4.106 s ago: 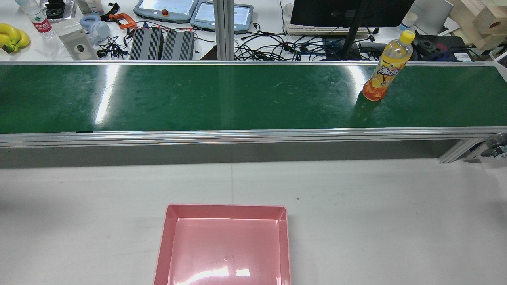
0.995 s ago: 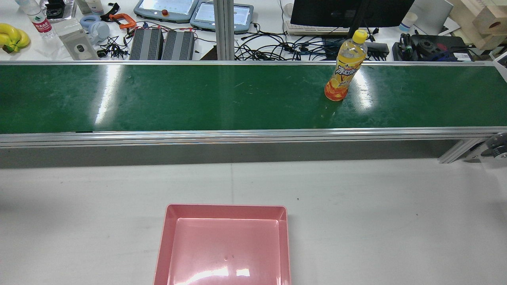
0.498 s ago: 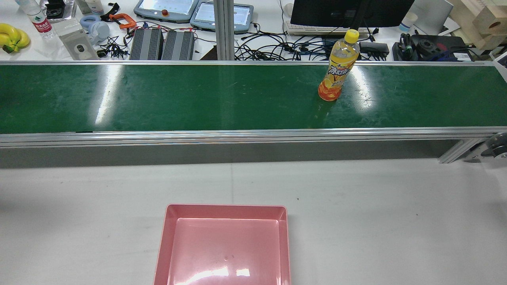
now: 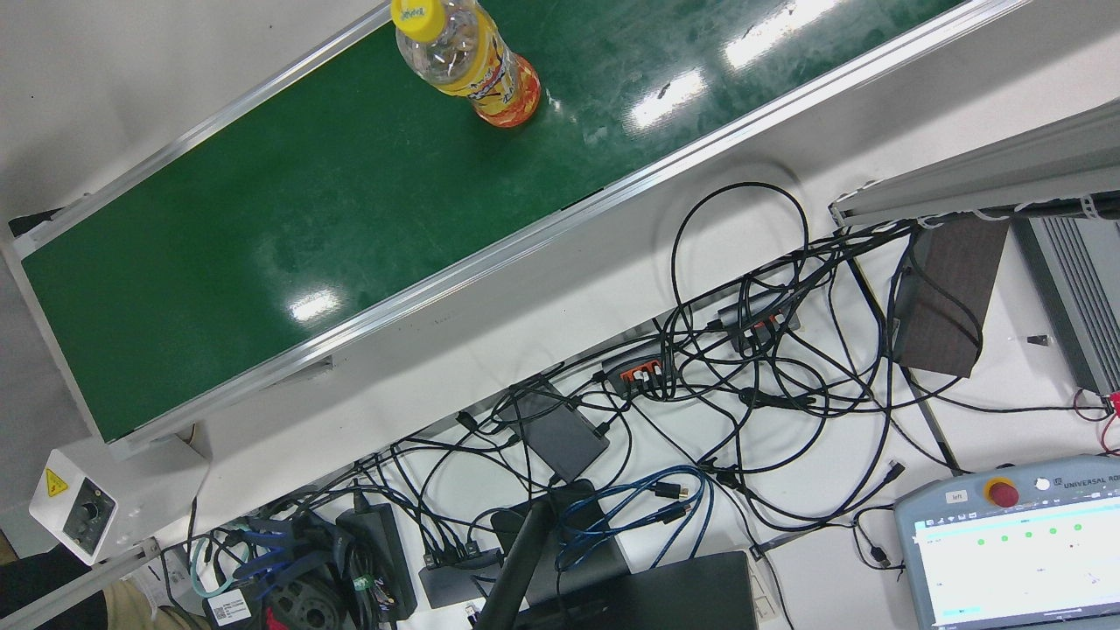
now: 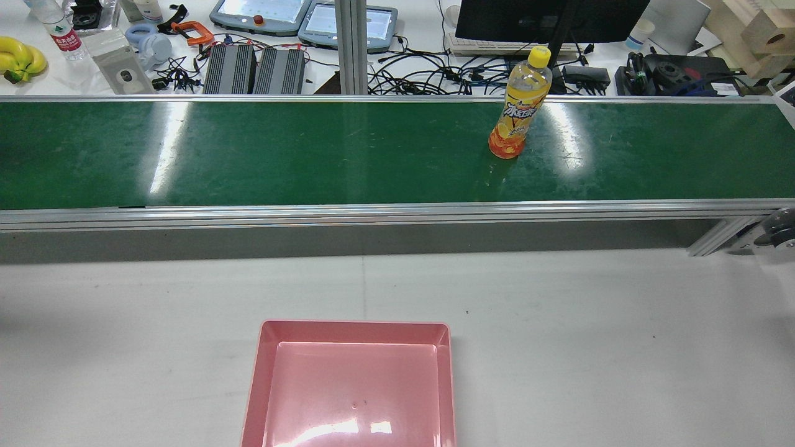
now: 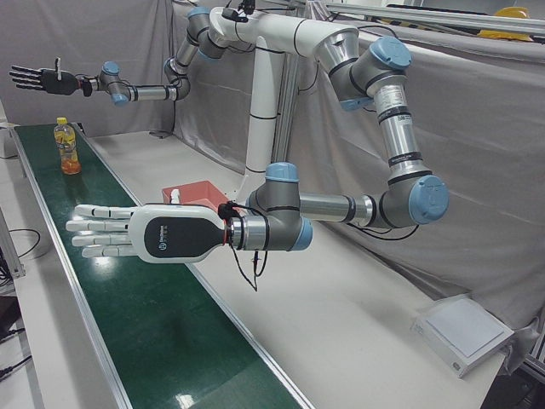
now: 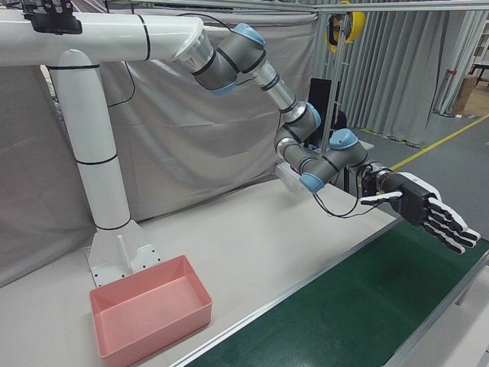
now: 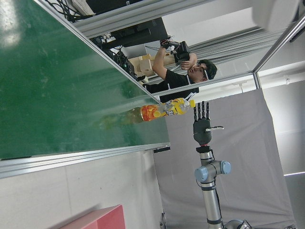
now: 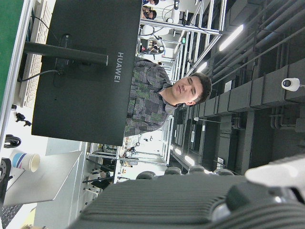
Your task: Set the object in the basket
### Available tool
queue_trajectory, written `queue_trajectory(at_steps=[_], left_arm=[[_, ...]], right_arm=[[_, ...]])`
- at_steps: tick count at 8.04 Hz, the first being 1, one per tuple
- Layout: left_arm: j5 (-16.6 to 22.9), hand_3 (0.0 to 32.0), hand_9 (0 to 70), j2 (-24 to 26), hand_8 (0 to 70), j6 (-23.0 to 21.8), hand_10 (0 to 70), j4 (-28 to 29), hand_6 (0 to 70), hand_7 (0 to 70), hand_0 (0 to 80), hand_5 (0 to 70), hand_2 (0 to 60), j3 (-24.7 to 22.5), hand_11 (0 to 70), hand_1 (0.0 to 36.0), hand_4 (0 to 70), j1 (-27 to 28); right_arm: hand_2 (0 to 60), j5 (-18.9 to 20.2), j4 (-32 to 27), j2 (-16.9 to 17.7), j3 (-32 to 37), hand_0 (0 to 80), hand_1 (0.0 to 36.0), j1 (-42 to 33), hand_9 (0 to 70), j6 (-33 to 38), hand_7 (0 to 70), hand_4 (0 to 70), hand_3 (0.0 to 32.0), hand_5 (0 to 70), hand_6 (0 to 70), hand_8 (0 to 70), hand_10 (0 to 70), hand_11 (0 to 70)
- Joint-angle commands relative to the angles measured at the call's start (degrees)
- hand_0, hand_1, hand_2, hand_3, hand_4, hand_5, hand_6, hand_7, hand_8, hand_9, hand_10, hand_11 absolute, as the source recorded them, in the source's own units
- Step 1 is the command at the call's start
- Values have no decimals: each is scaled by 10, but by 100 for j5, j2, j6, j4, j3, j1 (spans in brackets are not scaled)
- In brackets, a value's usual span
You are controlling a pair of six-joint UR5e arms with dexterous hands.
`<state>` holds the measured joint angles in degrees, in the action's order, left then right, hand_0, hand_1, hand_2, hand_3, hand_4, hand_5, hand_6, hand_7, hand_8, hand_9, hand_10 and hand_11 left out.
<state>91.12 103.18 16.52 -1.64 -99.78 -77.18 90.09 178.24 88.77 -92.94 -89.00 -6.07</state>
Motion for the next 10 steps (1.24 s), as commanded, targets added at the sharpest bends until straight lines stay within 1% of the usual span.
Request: queue_trajectory(at_steps=[1,3,4,5,6,7,8,9,10], left_arm=[[-6,0,0,0,0,0,14,-12,0,6,624,138,0,-6,43,95,0,1],[-15,0,0,9,0,-9,15,-21,0,9,626,146,0,3,44,96,0,19],[-41,0,0,26,0,-9,17,-38,0,6,629,150,0,3,47,98,0,123],[-146,0,0,44,0,0,24,-47,0,8,627,153,0,29,58,98,1,342],[-399,0,0,44,0,-70,23,-30,0,9,628,155,0,46,55,100,3,553],[-471,0,0,18,0,-279,20,31,0,13,631,162,0,90,51,101,6,581],[-524,0,0,18,0,-273,18,162,0,13,643,141,0,178,49,108,0,599],[-838,0,0,9,0,-299,11,407,0,8,638,95,0,352,41,108,0,799],[-1093,0,0,9,0,-308,12,323,0,9,625,87,0,328,41,103,0,940]], right_arm=[[0,0,0,0,4,0,0,-3,0,0,0,0,0,0,0,0,0,0],[0,0,0,0,4,0,0,-3,0,0,0,0,0,0,0,0,0,0],[0,0,0,0,4,0,0,-3,0,0,0,0,0,0,0,0,0,0],[0,0,0,0,4,0,0,-3,0,0,0,0,0,0,0,0,0,0],[0,0,0,0,4,0,0,-3,0,0,0,0,0,0,0,0,0,0],[0,0,0,0,-5,0,0,-3,0,0,0,0,0,0,0,0,0,0],[0,0,0,0,-5,0,0,-3,0,0,0,0,0,0,0,0,0,0],[0,0,0,0,-5,0,0,-3,0,0,0,0,0,0,0,0,0,0],[0,0,0,0,-5,0,0,-3,0,0,0,0,0,0,0,0,0,0]])
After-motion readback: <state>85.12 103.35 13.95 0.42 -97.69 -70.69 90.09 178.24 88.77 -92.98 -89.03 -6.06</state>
